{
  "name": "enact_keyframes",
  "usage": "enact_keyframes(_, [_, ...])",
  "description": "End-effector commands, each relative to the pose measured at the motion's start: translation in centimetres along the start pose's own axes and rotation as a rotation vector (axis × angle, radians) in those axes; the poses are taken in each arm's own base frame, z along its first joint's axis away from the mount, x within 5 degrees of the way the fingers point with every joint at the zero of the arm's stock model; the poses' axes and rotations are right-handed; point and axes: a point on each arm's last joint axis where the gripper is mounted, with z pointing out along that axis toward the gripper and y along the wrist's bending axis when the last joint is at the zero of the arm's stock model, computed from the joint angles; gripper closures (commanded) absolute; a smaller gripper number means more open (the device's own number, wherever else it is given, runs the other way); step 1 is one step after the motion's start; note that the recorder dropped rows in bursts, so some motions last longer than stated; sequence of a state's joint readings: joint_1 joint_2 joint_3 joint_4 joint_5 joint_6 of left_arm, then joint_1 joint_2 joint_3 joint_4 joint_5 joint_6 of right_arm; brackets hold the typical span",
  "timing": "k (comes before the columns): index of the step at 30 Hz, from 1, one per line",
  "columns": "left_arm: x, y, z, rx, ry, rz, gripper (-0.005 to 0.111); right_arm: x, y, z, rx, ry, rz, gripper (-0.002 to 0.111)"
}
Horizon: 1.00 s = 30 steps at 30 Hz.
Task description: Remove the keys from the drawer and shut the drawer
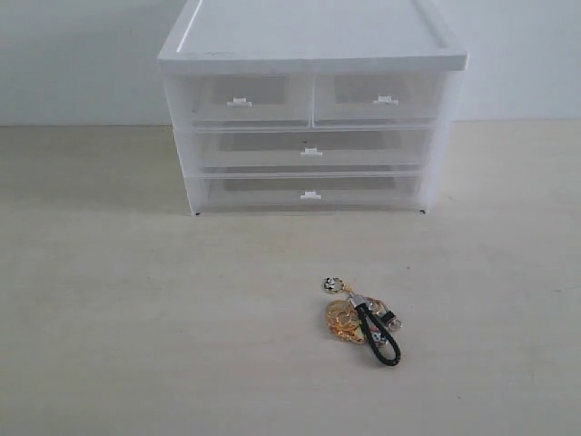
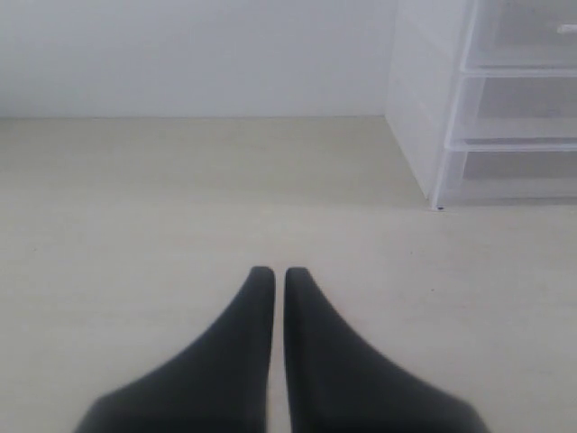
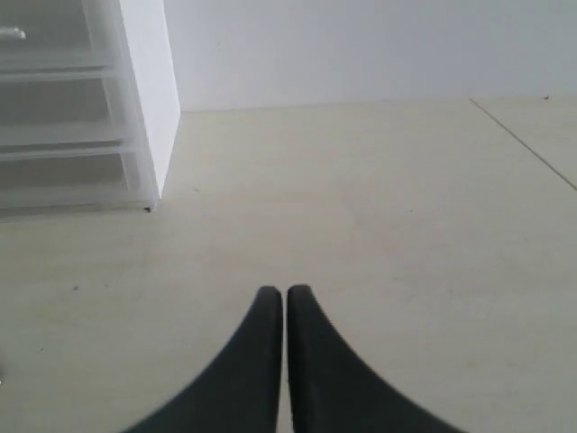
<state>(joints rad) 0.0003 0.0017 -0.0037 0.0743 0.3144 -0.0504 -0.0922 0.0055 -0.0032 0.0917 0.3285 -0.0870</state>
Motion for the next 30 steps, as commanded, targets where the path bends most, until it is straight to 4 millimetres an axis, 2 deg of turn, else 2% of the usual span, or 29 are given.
enact_keyframes(1, [0.13, -0.01, 0.02, 0.000, 0.004, -0.006, 0.103, 0.24, -0.12, -0.01, 0.016, 0.015, 0.054, 0.108])
enact_keyframes(8, [0.13, -0.01, 0.02, 0.000, 0.004, -0.006, 0.103, 0.38, -0.10, -0.01, 0.013, 0.030, 0.034, 0.108])
enact_keyframes(11, [0.13, -0.01, 0.02, 0.000, 0.004, -0.006, 0.103, 0.36, 0.37, -0.03, -0.081, 0.027, -0.041, 0.108])
enact_keyframes(15, [0.13, -0.01, 0.02, 0.000, 0.004, -0.006, 0.103, 0.37, 0.71, -0.07, -0.144, 0.027, -0.057, 0.108])
enact_keyframes(30, [0.13, -0.01, 0.02, 0.000, 0.004, -0.006, 0.103, 0.38, 0.70, -0.07, -0.144, 0.028, -0.051, 0.108])
